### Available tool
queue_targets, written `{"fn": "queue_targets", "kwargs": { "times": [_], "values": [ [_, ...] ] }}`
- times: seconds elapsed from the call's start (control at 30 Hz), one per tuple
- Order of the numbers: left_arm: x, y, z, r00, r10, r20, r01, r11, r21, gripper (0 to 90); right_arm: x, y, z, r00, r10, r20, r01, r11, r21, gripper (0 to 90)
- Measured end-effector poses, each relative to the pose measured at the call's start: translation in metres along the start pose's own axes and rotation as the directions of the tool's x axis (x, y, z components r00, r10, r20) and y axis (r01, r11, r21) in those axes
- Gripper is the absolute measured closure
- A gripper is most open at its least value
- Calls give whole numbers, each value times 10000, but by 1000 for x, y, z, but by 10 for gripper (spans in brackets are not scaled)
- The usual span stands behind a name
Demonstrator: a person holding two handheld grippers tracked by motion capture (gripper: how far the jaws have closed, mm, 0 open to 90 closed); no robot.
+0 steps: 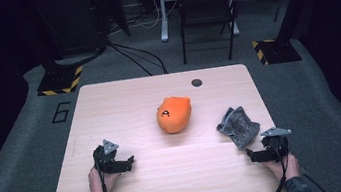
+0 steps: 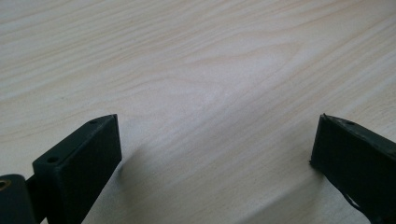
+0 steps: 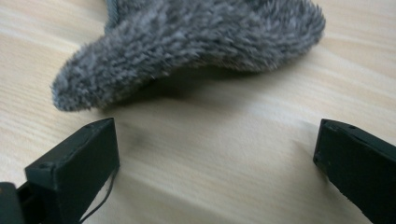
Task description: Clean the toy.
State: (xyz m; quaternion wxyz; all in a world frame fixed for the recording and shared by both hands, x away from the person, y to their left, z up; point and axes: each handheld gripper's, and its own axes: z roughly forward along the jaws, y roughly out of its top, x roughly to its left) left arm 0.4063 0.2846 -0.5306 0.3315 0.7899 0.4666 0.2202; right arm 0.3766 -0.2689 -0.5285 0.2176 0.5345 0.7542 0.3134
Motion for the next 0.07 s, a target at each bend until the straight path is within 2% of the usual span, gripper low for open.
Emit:
{"fn": "queue_targets", "kwargs": {
  "times": [0.07],
  "values": [
    [1, 0, 0, 9999, -36, 102, 36, 10000, 40, 14, 0, -1, 0, 10000, -63, -5, 63, 10000, -38, 0]
  ]
}}
